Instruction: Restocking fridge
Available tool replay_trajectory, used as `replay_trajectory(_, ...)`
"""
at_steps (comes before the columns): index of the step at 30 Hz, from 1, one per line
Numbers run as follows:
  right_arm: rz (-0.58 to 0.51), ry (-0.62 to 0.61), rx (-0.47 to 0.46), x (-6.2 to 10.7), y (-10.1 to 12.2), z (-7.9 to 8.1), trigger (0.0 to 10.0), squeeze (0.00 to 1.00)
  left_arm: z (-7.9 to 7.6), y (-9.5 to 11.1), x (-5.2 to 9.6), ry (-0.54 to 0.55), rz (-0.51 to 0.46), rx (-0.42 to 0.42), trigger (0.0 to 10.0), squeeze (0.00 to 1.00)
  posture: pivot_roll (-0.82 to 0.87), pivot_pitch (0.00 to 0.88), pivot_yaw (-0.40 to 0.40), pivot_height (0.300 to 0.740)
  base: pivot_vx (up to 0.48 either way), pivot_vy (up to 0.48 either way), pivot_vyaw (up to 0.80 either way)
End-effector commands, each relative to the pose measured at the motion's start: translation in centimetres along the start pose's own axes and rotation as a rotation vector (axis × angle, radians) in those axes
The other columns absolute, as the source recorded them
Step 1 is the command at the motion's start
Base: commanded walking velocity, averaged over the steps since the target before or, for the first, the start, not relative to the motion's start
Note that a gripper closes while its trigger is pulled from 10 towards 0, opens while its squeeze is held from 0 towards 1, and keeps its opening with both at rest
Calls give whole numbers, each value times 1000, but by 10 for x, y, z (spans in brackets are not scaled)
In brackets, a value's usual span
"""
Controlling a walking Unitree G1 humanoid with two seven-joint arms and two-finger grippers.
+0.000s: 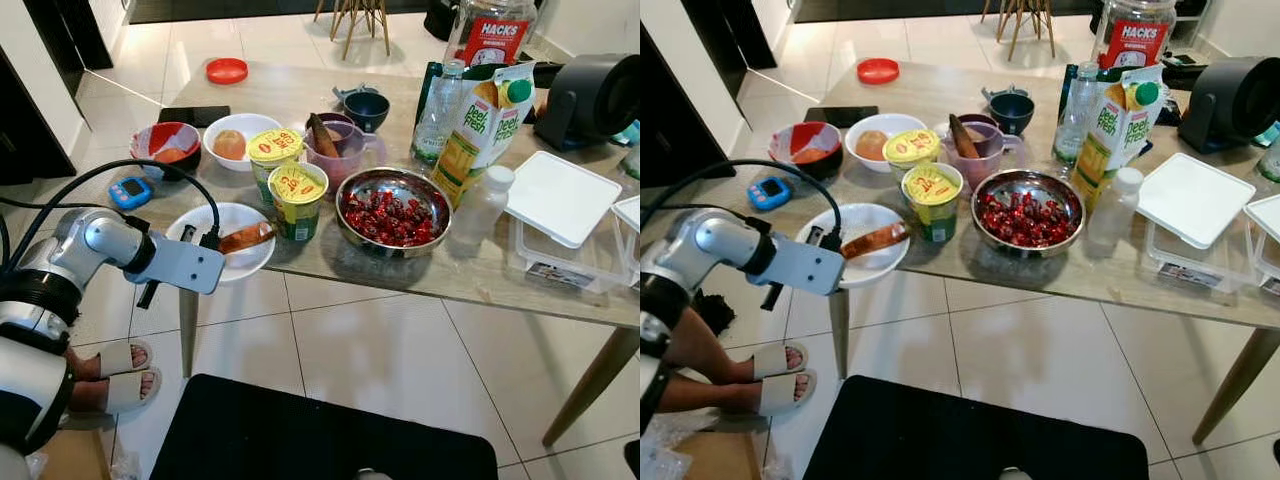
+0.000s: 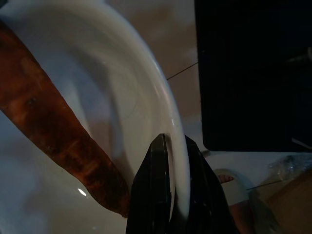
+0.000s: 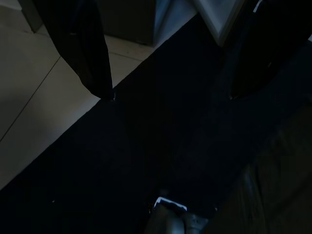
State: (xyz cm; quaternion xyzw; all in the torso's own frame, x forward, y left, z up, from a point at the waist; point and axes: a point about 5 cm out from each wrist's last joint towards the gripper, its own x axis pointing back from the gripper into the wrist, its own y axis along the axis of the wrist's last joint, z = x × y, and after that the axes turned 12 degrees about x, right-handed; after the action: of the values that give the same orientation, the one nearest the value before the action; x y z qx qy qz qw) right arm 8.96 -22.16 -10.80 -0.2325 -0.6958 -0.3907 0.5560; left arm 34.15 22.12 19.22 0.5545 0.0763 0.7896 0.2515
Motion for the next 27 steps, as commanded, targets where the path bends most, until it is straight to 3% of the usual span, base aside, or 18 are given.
replay_trajectory(1, 20, 14, -17, 0, -6, 6, 10000, 0, -19, -9, -16, -138, 47, 27, 10000, 0, -93, 130, 0, 740, 0, 0, 0)
replay_trajectory(10, 10, 22, -24, -2, 2, 7, 10000, 0, -49, 16, -30, -257, -8, -45, 10000, 0, -70, 110, 6, 740, 0, 0, 0)
replay_trajectory(16, 4, 26, -26, -5, 8, 11, 10000, 0, -77, 23, -59, -304, -7, -78, 10000, 0, -59, 97, 11, 740, 0, 0, 0)
replay_trajectory(21, 3, 27, -30, -5, 9, 13, 10000, 0, -89, 28, -71, -307, 13, -89, 10000, 0, -52, 91, 17, 740, 0, 0, 0)
replay_trajectory(25, 3, 26, -34, -6, 10, 13, 10000, 0, -101, 33, -93, -265, 8, -91, 10000, 0, -48, 86, 22, 740, 0, 0, 0)
replay_trajectory(27, 2, 22, -38, -6, 11, 14, 10000, 0, -114, 31, -115, -218, 23, -65, 10000, 0, -49, 80, 24, 740, 0, 0, 0)
